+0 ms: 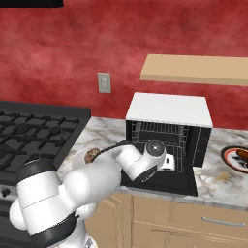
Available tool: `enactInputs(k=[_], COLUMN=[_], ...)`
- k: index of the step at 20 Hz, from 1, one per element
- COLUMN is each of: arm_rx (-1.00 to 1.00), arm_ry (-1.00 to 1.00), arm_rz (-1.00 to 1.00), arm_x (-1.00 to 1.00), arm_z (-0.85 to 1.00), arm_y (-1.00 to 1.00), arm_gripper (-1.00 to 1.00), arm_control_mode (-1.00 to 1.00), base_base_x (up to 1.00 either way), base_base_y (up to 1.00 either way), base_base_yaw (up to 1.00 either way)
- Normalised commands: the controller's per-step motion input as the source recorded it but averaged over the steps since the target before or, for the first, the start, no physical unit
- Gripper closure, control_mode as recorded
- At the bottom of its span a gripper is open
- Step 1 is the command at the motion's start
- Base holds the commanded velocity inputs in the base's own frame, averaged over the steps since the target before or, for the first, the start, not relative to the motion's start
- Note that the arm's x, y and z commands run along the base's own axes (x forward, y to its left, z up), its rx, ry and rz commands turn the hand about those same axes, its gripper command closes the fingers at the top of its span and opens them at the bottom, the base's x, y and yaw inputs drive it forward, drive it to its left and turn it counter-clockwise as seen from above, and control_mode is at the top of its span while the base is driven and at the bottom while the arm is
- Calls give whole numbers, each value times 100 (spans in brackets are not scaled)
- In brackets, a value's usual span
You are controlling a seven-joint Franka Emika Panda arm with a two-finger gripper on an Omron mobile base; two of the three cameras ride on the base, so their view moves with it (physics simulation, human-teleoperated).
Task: Open the toaster oven door. Place the bread on the bottom rack in the toaster oven and place the chicken drumstick on the top rack.
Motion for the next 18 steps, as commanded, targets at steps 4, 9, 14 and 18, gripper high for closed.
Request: enactInputs(k=[4,9,14,18], arm_rx=[10,2,-11,-3], arm_ry=[-3,-2,25,14], arm_rz=[0,-9,-10,-9], arm_x=[-30,-32,-9,-5], arm_z=[45,43,30,25], arm_y=[5,30,51,53], arm_gripper=[-100,-100,-100,-100], arm_control_mode=[-100,-100,-100,-100], base_base_x=[0,0,0,0], base_base_y=[0,0,0,0], base_base_yaw=[0,0,0,0])
